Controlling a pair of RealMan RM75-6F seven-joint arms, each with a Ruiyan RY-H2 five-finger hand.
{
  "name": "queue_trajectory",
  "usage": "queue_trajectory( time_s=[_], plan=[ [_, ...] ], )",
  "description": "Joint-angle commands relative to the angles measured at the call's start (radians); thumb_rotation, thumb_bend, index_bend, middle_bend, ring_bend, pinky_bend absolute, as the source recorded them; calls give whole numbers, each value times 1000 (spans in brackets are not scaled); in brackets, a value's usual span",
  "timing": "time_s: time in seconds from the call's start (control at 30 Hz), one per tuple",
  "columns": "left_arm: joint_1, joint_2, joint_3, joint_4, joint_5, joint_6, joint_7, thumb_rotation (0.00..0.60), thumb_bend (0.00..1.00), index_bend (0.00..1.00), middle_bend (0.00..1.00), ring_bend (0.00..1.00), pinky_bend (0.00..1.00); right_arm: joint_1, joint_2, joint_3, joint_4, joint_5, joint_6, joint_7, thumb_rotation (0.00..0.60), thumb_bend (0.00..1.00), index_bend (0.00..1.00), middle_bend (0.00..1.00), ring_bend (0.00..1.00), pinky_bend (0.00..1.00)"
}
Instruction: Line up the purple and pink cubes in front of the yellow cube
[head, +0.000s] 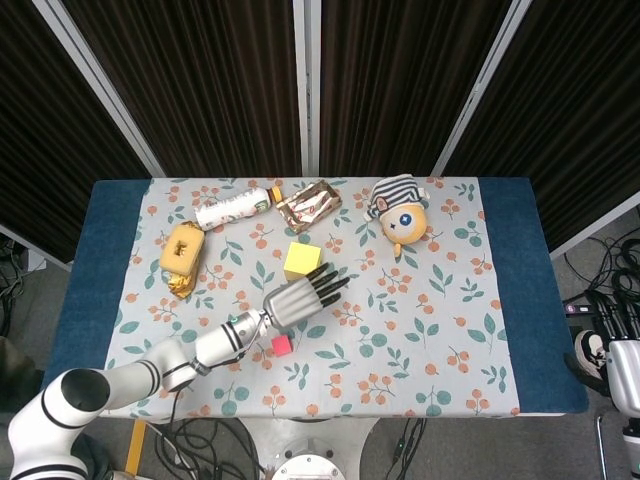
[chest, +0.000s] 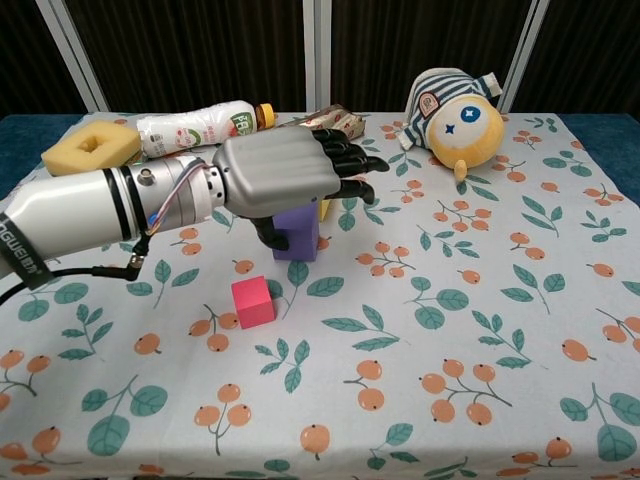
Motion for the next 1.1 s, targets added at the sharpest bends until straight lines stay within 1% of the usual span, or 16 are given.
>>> queue_trajectory(
  time_s=[0.03, 0.23, 0.37, 0.63, 0.83, 1.1],
  plan=[
    [11, -1, 8, 12, 4, 12, -3, 600, 30, 239, 88, 99, 120, -1, 0, -1, -3, -3, 3, -3, 600, 139, 0, 91, 1, 97],
    [27, -23, 12, 56, 21, 56, -20, 600, 29, 235, 87, 98, 120, -1, 2, -1, -12, -8, 5, -12, 600, 138, 0, 88, 1, 98],
    [27, -33, 16, 77, 28, 59, -23, 600, 28, 227, 78, 96, 120, -4, 4, -2, -17, -11, 10, -18, 600, 138, 0, 86, 1, 99],
    [47, -7, 37, 57, 49, 84, -15, 600, 27, 222, 72, 93, 120, -4, 6, -1, -23, -11, 10, -22, 600, 139, 0, 81, 1, 99],
    [50, -11, 22, 60, 35, 78, -16, 600, 26, 222, 70, 92, 120, -6, 5, -3, -22, -13, 11, -22, 600, 138, 0, 78, 1, 99],
    [40, -35, 10, 97, 30, 63, -22, 600, 26, 222, 70, 92, 120, -16, 10, -2, -25, -10, 25, -24, 600, 138, 0, 74, 1, 101]
  ],
)
